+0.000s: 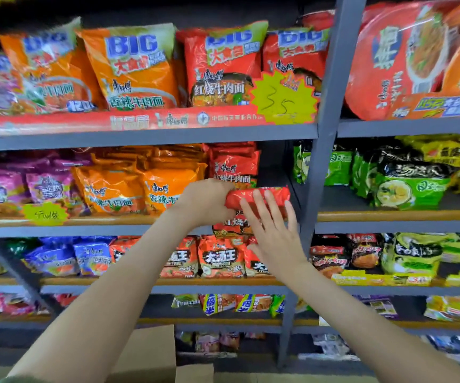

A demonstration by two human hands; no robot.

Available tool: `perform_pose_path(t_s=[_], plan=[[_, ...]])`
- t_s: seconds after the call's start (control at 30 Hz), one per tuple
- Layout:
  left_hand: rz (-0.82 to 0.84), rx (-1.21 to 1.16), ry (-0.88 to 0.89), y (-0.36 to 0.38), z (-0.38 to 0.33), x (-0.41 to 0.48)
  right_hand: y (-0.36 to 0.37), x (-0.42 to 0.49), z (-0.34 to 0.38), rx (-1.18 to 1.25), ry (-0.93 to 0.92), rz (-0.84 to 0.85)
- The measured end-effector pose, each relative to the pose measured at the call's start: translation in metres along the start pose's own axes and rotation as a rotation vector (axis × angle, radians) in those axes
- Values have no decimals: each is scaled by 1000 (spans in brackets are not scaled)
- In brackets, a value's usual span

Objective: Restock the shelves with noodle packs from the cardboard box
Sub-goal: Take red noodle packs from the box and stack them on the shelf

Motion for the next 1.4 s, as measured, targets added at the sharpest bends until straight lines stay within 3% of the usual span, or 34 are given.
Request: perform_pose_path(t_s=[0.17, 0.33, 0.67, 0.93, 1.03, 1.17, 1.4], plan=[[89, -199, -38, 3, 32, 25, 24, 40, 12, -18, 11, 92], [184, -284, -17, 12, 47, 44, 33, 60, 14, -27, 12, 79], [-78, -229, 96, 8, 43, 49, 47, 67, -1, -22, 40, 61], [-12, -259, 73, 22, 41, 43, 37, 61, -5, 35, -18, 14], [-48, -195, 123, 23, 29, 37, 17, 56, -12, 97, -54, -121], [-133, -240, 132, 12, 20, 32, -6, 30, -46, 239, 118, -360], [-165, -216, 285, 0, -27, 18, 0, -1, -100, 467, 290, -237]])
Point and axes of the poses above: each hand's wrist, its own x-axis towards the middle knuckle, its own y-axis out of the palm, z = x × y, the point moved 10 cm from there along x, towards the middle knuckle, and after that the axes turned 12 degrees about -y, right-handed, at the moved point
